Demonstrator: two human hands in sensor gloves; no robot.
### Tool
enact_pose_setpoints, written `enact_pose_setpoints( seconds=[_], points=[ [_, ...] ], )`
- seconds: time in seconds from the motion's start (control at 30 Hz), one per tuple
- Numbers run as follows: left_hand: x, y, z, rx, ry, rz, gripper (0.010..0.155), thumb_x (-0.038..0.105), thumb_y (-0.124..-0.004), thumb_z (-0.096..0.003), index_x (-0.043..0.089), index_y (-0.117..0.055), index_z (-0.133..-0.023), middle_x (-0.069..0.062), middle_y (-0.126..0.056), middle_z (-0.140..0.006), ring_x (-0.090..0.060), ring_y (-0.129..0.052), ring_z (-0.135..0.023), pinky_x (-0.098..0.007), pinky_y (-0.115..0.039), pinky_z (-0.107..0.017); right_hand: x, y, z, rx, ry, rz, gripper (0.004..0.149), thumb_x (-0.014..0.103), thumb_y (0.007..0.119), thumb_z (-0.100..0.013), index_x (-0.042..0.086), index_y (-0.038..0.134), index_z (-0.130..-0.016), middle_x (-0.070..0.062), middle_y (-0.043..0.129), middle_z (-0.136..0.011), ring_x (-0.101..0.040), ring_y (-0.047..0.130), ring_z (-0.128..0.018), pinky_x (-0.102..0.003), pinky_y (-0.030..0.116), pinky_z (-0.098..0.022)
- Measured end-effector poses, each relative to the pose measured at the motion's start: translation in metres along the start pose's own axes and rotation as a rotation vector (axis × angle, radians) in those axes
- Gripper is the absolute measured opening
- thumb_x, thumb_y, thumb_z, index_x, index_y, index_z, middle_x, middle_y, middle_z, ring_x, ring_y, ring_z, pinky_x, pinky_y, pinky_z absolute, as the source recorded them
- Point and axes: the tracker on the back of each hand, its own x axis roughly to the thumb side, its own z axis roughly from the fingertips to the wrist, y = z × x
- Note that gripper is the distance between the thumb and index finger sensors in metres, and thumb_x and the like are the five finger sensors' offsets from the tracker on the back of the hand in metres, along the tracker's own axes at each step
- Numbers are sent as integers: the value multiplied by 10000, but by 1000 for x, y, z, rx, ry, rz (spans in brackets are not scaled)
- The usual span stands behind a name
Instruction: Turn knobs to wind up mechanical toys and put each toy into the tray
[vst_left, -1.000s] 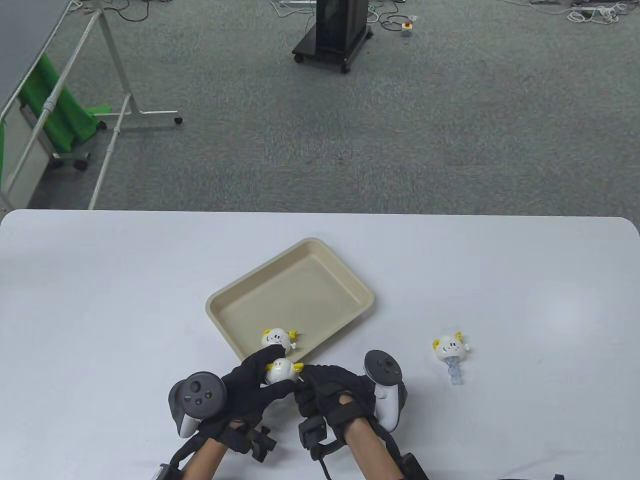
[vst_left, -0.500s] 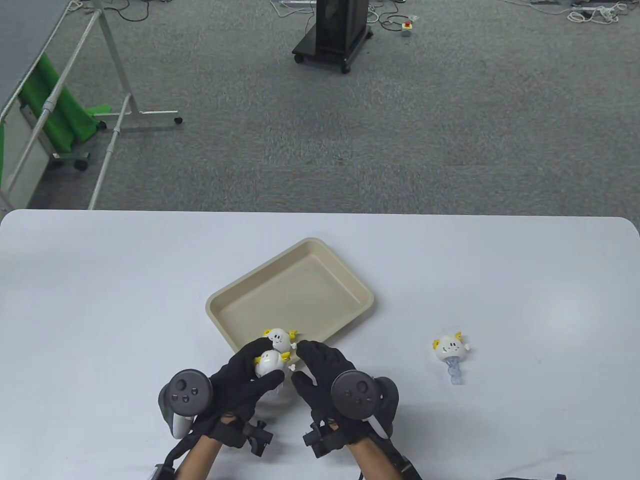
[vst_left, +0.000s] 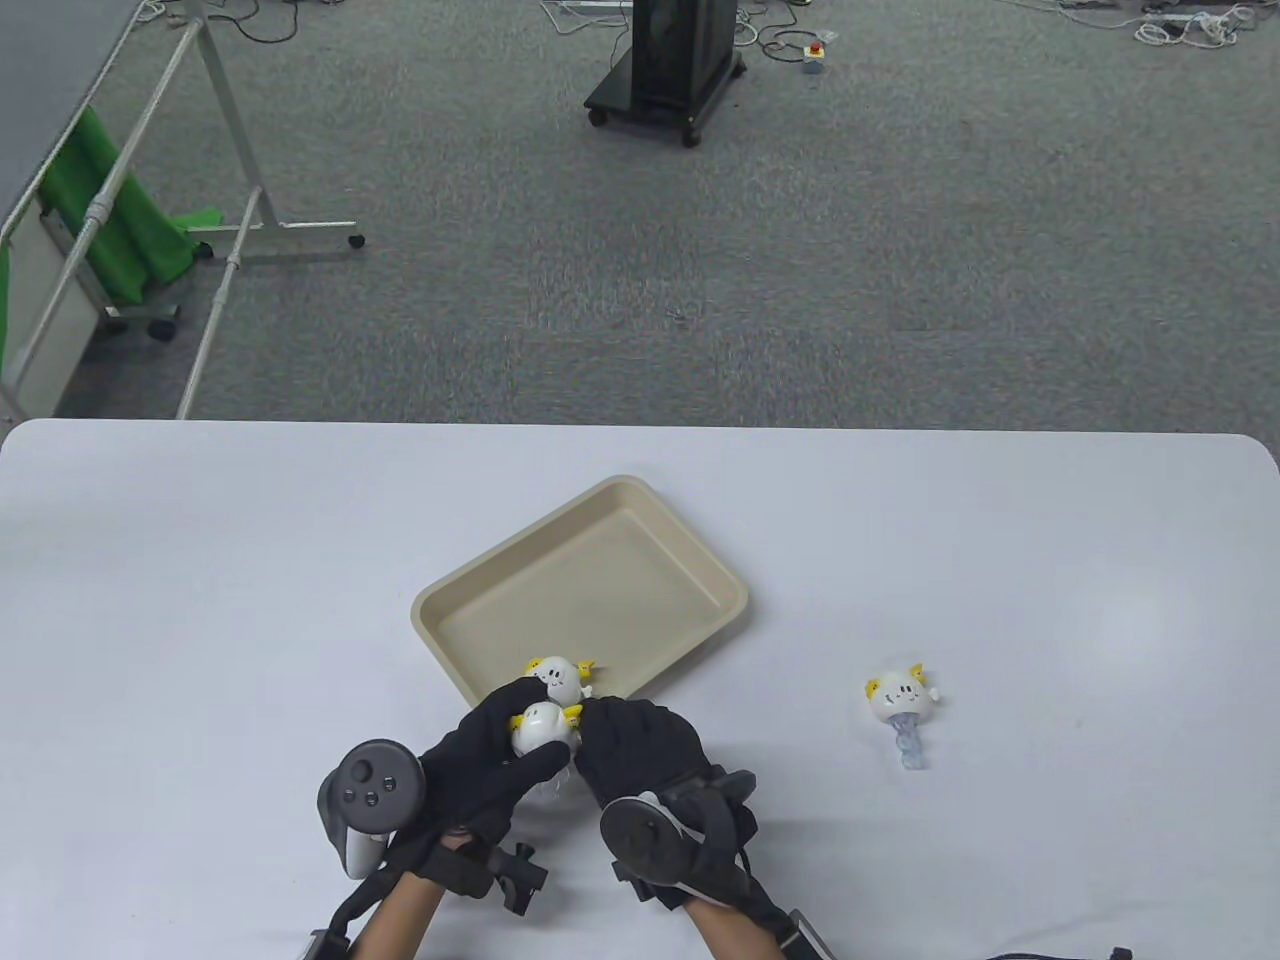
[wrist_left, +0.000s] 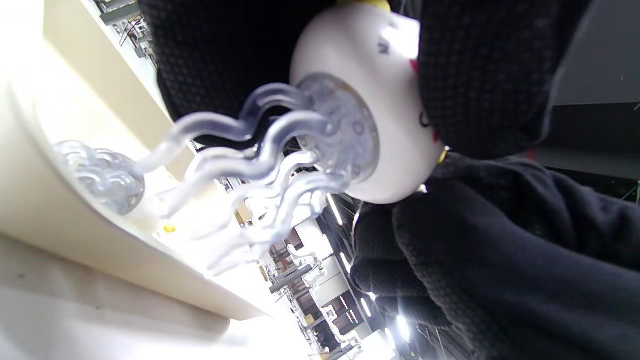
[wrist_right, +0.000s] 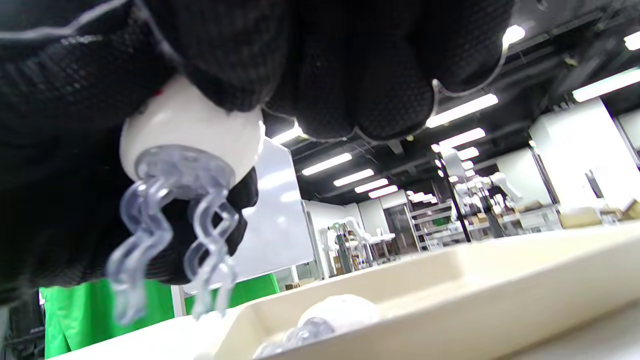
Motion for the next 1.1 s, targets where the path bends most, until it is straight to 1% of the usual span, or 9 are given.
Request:
enact_pose_setpoints(
  seconds=[0.07,0.23,0.37,0.47,0.6,0.77,0.9,1.0,1.1],
  points=[
    [-1,0,0,-2,5,19,771,514,-915,-348,119,-794,-1000,-109,-906,-882,-352,-1009,-686,-381,-960,-480,-3,-2,-2,19,18,-36,481,328,824,-397,105,782,-822,-92,911,-754,-299,937,-622,-473,782,-560],
    [2,-2,0,-29,-21,-1,770,504,-920,-344,120,-796,-999,-112,-907,-882,-356,-1010,-689,-387,-959,-483,-36,0,-12,183,233,-444,431,375,798,-411,76,866,-714,-117,980,-603,-299,987,-452,-474,835,-411],
    [7,-9,0,-58,-39,-22,767,500,-920,-343,128,-793,-1002,-105,-902,-890,-354,-1005,-700,-387,-957,-493,-66,18,-4,298,597,-869,409,390,794,-414,40,908,-592,-116,1008,-428,-271,995,-268,-454,850,-256],
    [8,-11,0,-69,-40,-33,767,501,-919,-345,128,-791,-1003,-107,-900,-892,-353,-1004,-700,-386,-956,-493,-72,28,4,341,778,-1024,407,393,791,-414,24,900,-548,-106,1005,-364,-246,988,-193,-434,851,-191],
    [12,-2,-5,-44,-67,-60,767,512,-915,-350,137,-791,-1007,-95,-903,-894,-342,-1008,-704,-378,-958,-496,-72,25,2,358,681,-1040,429,420,771,-437,58,883,-638,-104,1001,-487,-271,1000,-317,-449,851,-286],
    [26,20,-26,35,-38,-84,770,534,-894,-377,173,-749,-1041,-63,-869,-940,-314,-988,-757,-355,-947,-546,-78,12,1,198,690,-1048,536,487,777,-413,58,852,-725,-151,965,-614,-343,976,-436,-500,815,-368],
    [32,33,-51,49,79,-227,771,565,-867,-410,203,-708,-1071,-35,-842,-977,-285,-974,-800,-328,-943,-585,-89,8,2,164,698,-981,537,490,768,-416,61,851,-729,-154,965,-619,-345,972,-448,-503,813,-373],
    [24,37,-69,102,200,-328,769,563,-870,-404,189,-727,-1061,-48,-859,-961,-291,-988,-777,-322,-955,-565,-95,8,3,160,719,-1003,537,488,765,-420,60,849,-732,-157,961,-625,-350,970,-451,-507,808,-379],
    [12,35,-83,82,345,-429,767,568,-863,-418,187,-717,-1068,-42,-853,-969,-282,-989,-781,-319,-956,-568,-97,7,3,150,729,-1025,535,486,763,-422,58,850,-732,-161,960,-626,-355,969,-451,-510,806,-378]
  ],
)
